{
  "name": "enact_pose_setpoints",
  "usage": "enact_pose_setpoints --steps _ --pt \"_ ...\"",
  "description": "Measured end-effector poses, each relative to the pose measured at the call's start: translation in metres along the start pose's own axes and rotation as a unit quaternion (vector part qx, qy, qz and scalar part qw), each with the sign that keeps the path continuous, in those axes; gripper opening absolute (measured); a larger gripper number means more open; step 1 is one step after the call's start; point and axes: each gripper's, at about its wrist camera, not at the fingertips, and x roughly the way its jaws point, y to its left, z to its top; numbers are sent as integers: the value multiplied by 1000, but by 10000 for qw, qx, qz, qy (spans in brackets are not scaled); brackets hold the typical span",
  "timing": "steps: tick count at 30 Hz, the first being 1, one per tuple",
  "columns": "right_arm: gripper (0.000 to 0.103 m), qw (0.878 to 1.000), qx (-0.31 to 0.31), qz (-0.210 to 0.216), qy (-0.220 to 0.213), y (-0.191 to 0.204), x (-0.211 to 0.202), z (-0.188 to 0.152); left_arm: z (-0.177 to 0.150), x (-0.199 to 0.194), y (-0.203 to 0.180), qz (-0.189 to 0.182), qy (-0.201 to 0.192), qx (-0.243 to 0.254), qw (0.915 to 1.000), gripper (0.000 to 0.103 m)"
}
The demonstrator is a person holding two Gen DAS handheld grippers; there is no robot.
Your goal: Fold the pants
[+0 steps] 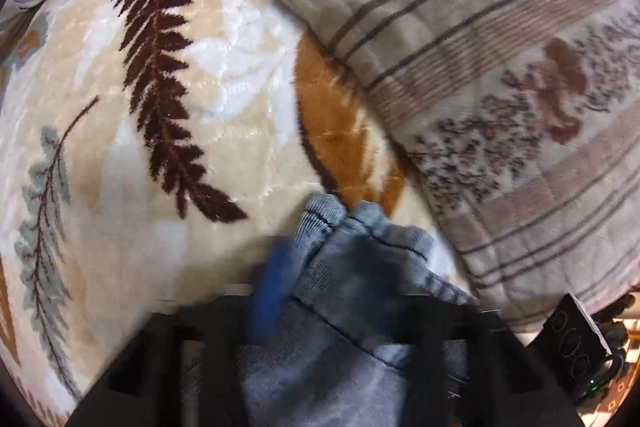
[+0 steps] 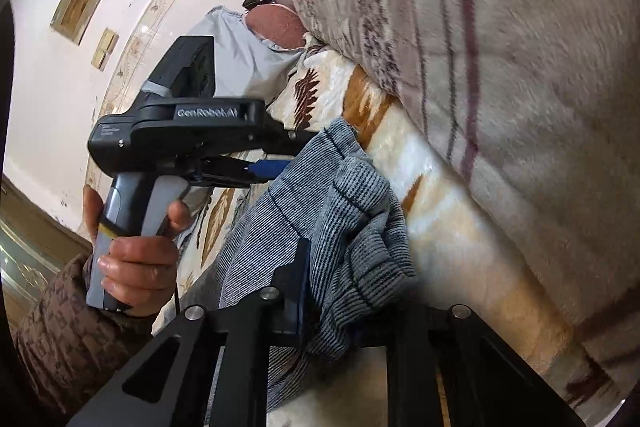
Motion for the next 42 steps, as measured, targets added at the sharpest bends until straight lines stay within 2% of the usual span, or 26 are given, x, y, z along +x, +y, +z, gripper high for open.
enact_pose_setpoints --steps 3,6,12,15,16,17,18,19,20,21,26,31,34,35,38,42 --pt "13 9991 -403 -73 -49 13 -8 2 -10 -6 1 -19 -99 -102 9999 14" --pt "13 9951 -948 -234 -133 33 -15 3 -19 -15 -1 -99 -230 -158 9996 12" --pt "13 9721 -2212 -710 -314 81 -20 -5 -37 -53 15 -193 -451 -584 9971 12" --pt "13 9734 -2180 -623 -339 84 -23 -4 -47 -81 35 -456 -485 -1034 9924 12" --pt "13 9750 -2109 -610 -334 82 -24 -4 -48 -103 49 -612 -481 -1140 9904 13" --pt "13 9777 -1996 -593 -284 76 -23 -3 -53 -110 52 -880 -491 -1285 9866 17" --pt "13 9799 -1890 -598 -238 72 -21 -2 -56 -128 58 -1008 -508 -1367 9842 30" --pt "13 9815 -1802 -615 -196 67 -19 -2 -57 -134 58 -1069 -534 -1428 9825 53" --pt "13 9828 -1726 -639 -158 62 -18 -4 -59 -140 53 -1028 -540 -1415 9831 66" --pt "13 9834 -1684 -655 -141 57 -17 -7 -59 -146 48 -897 -477 -1356 9855 80" --pt "13 9900 -1330 -459 -128 44 -17 -11 -51 -131 16 -175 -10 -1126 9935 78" --pt "17 9906 -1297 -430 -120 35 -21 -18 -27 -88 -25 462 641 -929 9925 76" --pt "17 9917 -1227 -372 -106 30 -24 -20 -17 -63 -54 952 1026 -659 9880 76" --pt "17 9917 -1234 -345 -119 29 -25 -20 -14 -55 -63 1233 1109 -514 9848 76" --pt "17 9907 -1317 -295 -154 30 -29 -21 -3 -30 -81 2059 1284 -129 9700 75" --pt "17 9915 -1277 -210 -155 25 -34 -21 3 -3 -85 2242 1499 -288 9625 72"
